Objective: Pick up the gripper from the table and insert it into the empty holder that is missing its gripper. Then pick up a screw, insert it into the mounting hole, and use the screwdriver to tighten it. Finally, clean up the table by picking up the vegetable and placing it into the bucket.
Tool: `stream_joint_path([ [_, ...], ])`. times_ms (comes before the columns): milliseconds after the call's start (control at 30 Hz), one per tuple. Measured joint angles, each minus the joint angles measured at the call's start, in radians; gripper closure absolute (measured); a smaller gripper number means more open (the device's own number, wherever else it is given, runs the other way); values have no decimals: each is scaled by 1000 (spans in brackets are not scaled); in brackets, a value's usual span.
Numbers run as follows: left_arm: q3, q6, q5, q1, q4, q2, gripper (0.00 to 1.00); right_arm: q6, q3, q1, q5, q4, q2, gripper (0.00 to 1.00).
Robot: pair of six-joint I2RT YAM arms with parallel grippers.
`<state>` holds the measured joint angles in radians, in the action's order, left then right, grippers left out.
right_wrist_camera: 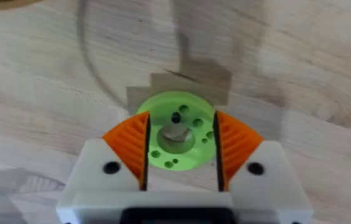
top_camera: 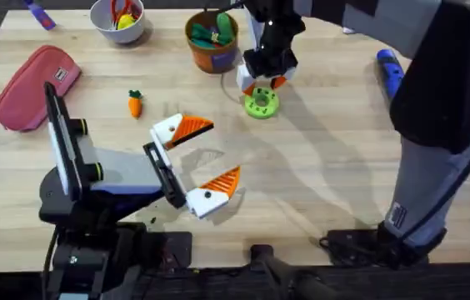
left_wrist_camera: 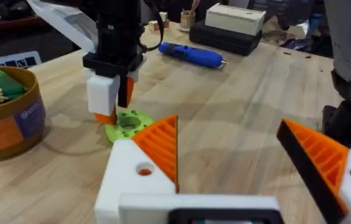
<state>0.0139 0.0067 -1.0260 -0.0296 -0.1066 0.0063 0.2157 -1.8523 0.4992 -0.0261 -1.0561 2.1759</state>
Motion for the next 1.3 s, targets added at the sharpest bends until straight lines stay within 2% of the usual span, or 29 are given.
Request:
stream_joint_path([
  [167, 0, 0, 0, 0, 0, 0, 1, 0, 0, 0, -3, 2, 0, 592],
  [333, 0, 0, 0, 0, 0, 0, 1, 5, 0, 1, -3, 1, 0, 624],
  [467, 0, 0, 0, 0, 0, 0, 1, 12, 0, 5, -3, 1, 0, 742],
  [833, 0, 0, 0, 0, 0, 0, 1, 12, 0, 23, -4, 6, 3, 842],
  [1000, 0, 0, 0, 0, 0, 0, 1, 12, -8, 22, -18, 9, 21, 984],
  [1300, 0, 0, 0, 0, 0, 0, 1, 15, -9, 22, -22, 9, 21, 995],
])
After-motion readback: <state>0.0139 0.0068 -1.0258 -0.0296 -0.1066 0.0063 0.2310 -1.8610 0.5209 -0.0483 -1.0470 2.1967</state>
